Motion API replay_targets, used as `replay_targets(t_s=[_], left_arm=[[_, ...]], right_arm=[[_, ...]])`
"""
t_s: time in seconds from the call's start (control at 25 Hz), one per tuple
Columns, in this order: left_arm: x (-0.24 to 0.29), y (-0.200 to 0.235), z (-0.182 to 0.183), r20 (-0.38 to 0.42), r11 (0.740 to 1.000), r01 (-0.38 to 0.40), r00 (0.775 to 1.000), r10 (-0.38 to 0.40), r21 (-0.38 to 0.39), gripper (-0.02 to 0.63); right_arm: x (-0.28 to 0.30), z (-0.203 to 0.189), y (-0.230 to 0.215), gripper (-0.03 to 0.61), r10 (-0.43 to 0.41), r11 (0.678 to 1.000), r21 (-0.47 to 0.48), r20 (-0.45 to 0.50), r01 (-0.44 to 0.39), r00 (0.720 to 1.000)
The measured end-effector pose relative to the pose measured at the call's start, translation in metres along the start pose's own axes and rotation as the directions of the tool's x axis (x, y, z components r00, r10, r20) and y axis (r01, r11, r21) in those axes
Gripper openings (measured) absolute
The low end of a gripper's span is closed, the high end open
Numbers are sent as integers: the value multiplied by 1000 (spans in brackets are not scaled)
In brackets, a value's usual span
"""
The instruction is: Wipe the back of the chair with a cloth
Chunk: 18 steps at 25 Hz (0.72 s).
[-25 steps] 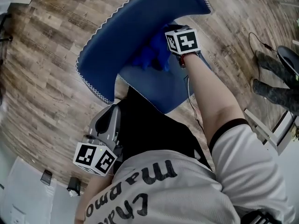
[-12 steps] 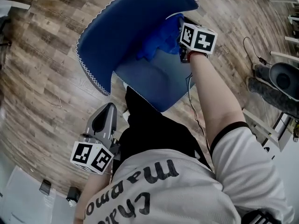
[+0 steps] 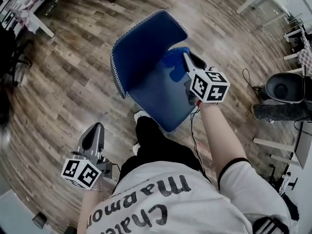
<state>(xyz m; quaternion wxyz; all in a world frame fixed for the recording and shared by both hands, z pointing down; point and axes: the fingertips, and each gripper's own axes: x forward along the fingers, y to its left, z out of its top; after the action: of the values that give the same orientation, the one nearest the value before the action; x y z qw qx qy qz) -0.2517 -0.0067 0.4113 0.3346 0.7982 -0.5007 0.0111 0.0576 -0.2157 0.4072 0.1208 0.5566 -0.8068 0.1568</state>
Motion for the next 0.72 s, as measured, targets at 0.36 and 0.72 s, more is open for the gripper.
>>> replay_targets(t_s=[0.36,0.72], left_arm=[[-80,-95,79,119,968,232,963,-243,100,6],[-113,-220,122,257,905,341,879,-403,253,5]], right_arm=[[-192,130,123,54,229,964,-196,284,-177,931],[-331,205,174,54,449,893,-241,452,-380,770]])
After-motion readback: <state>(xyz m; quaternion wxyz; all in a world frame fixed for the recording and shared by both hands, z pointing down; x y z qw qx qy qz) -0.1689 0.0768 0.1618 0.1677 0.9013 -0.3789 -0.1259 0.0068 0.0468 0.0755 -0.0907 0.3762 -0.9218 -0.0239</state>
